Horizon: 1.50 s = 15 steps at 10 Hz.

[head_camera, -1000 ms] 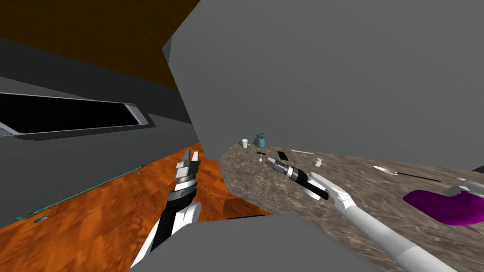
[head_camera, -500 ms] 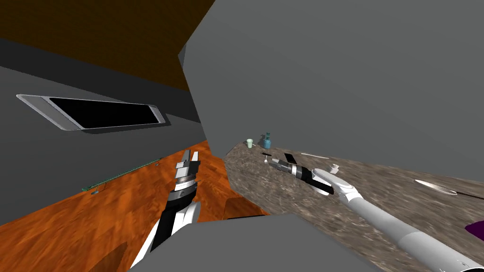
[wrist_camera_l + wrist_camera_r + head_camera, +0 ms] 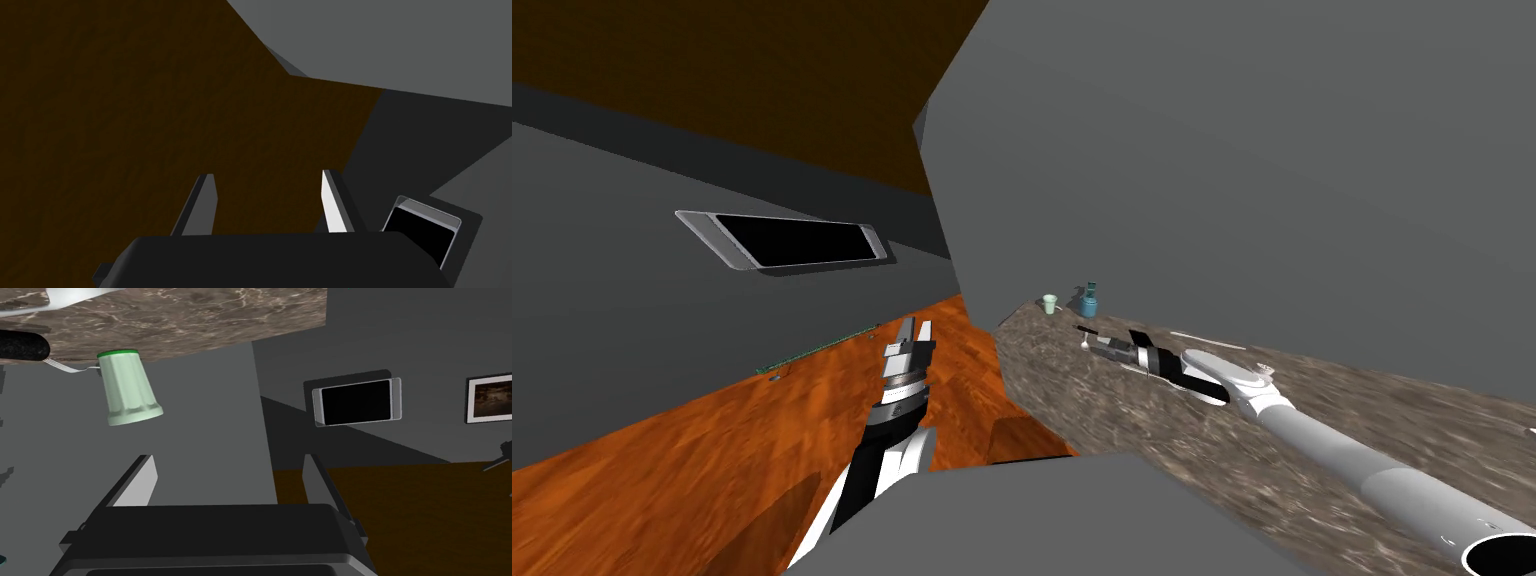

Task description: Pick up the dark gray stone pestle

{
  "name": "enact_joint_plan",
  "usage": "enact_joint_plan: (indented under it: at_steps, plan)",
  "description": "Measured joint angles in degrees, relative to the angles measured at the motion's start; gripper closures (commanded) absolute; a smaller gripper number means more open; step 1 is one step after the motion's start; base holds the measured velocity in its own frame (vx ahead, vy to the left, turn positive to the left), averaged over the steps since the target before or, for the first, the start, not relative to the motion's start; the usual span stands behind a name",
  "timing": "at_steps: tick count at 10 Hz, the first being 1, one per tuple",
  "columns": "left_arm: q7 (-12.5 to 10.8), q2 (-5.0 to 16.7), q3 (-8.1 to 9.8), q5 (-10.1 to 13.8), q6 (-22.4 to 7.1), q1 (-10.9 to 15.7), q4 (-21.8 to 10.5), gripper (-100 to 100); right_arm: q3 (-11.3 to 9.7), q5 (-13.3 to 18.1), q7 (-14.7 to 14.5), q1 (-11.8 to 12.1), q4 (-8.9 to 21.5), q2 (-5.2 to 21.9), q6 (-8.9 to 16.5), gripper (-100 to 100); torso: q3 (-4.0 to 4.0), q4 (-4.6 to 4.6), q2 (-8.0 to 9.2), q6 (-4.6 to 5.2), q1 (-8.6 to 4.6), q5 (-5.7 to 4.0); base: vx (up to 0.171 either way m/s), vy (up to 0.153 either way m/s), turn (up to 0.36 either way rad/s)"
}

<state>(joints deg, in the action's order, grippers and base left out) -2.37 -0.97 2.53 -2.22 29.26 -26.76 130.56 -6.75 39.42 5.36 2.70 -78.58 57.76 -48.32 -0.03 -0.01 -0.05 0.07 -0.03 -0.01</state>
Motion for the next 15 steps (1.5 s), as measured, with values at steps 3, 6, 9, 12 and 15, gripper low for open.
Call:
enact_joint_plan:
  at_steps: [3, 6, 9, 12, 15]
  plan:
    - [0.00, 0.00, -0.01, 0.00, 0.00, 0.01, 0.00, 0, -0.36, 4.04, -0.69, -1.57, 5.67, 3.04, -2.67, -100, -0.02, -0.01, -0.04, -0.07, 0.02, 0.01, 0.013, 0.002, 0.210]
    - [0.00, 0.00, 0.00, 0.00, 0.00, 0.00, 0.00, 0, -1.11, 7.71, -0.16, -3.68, 11.43, 5.71, -4.41, -100, -0.02, -0.01, -0.04, 0.01, -0.01, 0.00, 0.018, 0.000, 0.216]
    - [0.00, 0.00, 0.00, 0.00, 0.00, 0.00, 0.00, 0, -1.31, 11.62, -0.15, -4.45, 16.87, 8.77, -6.82, -100, -0.04, -0.01, -0.07, -0.03, -0.01, 0.00, 0.024, -0.007, 0.195]
    - [0.00, 0.00, 0.01, 0.00, 0.00, -0.01, 0.00, 0, -2.03, 15.16, -0.32, -5.86, 21.96, 10.34, -8.71, -100, -0.04, -0.01, -0.06, 0.03, -0.01, -0.01, 0.026, -0.007, 0.242]
    - [0.00, 0.00, 0.00, 0.00, 0.00, 0.00, 0.00, 0, -2.96, 19.30, 0.08, -7.90, 27.52, 12.59, -11.42, -100, -0.07, -0.02, -0.12, -0.04, -0.01, 0.00, 0.029, -0.014, 0.184]
